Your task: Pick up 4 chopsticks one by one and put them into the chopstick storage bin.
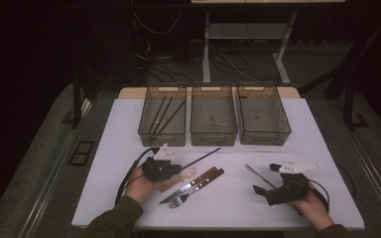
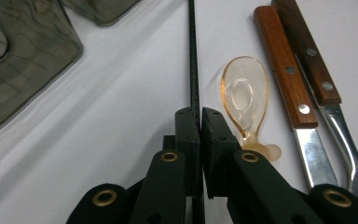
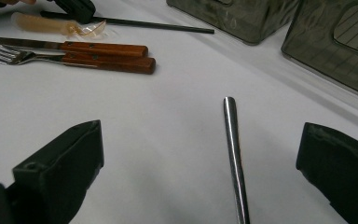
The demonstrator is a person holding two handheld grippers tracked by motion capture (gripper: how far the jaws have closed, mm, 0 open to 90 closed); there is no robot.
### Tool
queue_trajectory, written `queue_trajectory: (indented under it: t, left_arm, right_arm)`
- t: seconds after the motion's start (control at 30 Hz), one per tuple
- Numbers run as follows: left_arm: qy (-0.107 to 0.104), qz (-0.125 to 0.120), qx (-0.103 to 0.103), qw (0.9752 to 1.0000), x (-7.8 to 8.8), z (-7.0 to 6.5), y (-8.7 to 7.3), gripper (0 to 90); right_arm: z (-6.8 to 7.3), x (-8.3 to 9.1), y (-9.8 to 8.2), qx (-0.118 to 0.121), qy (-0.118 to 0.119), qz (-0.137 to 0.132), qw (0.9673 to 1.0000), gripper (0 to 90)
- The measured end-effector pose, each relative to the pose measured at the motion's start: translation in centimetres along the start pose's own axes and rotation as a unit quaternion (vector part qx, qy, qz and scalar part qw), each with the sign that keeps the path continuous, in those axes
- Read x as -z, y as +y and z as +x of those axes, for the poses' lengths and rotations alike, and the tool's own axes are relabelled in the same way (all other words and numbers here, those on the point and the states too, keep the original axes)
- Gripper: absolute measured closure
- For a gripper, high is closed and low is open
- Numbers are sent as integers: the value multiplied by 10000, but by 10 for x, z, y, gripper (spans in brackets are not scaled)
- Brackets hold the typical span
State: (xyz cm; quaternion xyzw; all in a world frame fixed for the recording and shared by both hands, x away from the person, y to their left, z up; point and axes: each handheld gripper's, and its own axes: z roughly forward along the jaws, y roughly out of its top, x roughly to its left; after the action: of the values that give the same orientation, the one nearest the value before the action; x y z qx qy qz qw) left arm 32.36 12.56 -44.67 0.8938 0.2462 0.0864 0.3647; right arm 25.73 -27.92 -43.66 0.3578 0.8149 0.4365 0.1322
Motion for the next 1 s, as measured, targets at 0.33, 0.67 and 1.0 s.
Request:
queue_trajectory:
  t: [0.33,0.67,1.0]
  left_arm:
    - [-50,-36,51,10000,5,2,0,858]
    - [-204,-110,114,9997,20,2,0,858]
    - [-212,-147,341,9991,39,1,-2,857]
  right_arm:
    - [0,1,0,-8,-4,-4,10000,9]
    - [0,1,0,-16,-13,-20,10000,9]
    - [0,1,0,-25,-14,-25,10000,9]
